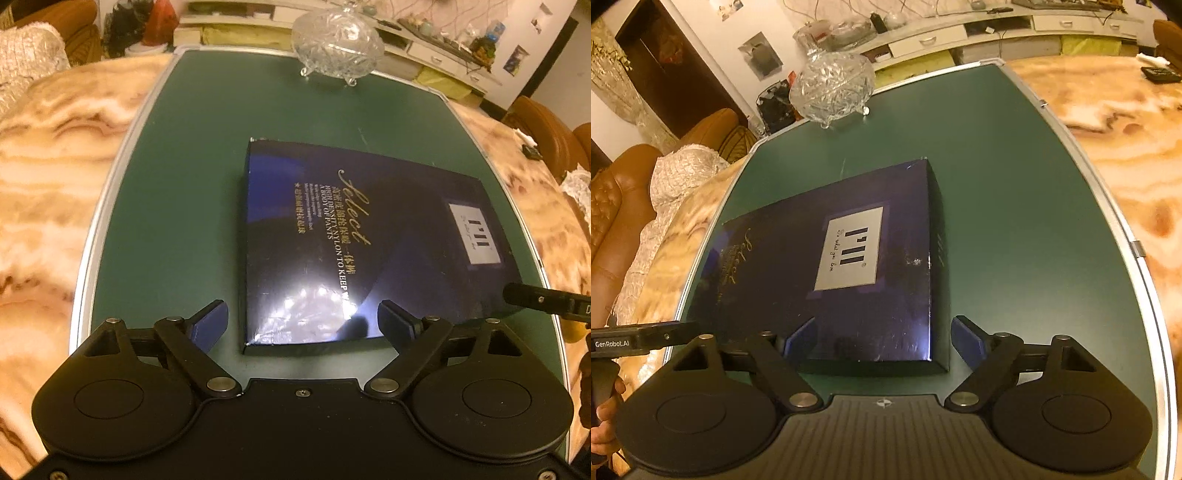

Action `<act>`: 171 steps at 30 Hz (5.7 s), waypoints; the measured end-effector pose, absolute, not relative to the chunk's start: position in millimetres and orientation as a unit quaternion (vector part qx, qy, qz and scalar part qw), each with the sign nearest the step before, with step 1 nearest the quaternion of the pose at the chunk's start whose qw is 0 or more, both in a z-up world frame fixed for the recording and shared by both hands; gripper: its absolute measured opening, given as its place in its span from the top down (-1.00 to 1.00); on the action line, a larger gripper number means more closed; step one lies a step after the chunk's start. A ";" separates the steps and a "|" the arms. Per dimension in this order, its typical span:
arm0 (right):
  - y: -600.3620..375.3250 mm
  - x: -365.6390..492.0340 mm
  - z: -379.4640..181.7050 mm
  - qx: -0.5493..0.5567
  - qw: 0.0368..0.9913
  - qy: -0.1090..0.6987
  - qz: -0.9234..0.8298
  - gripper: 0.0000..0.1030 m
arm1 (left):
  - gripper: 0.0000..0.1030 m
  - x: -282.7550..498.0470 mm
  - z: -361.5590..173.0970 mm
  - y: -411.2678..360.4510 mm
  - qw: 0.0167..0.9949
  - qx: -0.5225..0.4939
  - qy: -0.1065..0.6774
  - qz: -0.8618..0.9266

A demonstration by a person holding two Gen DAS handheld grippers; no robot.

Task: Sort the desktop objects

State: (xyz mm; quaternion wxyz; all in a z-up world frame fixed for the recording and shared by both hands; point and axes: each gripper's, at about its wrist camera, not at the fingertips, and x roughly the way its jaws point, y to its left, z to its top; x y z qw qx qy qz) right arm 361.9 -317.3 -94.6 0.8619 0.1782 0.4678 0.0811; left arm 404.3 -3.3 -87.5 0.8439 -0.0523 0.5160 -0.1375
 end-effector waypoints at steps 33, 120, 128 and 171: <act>-299.9 354.9 -90.3 0.140 0.880 0.446 0.082 -0.58 | -0.64 399.9 -90.1 -2.1 0.842 -0.067 0.511 -0.156; -258.3 26.3 -34.3 0.127 0.908 0.397 0.043 -0.51 | -0.62 82.2 -28.0 22.4 0.867 0.003 0.464 -0.182; -262.6 26.3 -41.9 0.147 0.906 0.395 0.040 -0.51 | -0.66 83.7 -36.8 23.2 0.864 -0.001 0.469 -0.186; -193.6 -7.4 -52.5 0.024 0.908 0.414 -0.060 -1.00 | -1.00 34.3 -50.3 -15.9 0.876 0.105 0.469 -0.047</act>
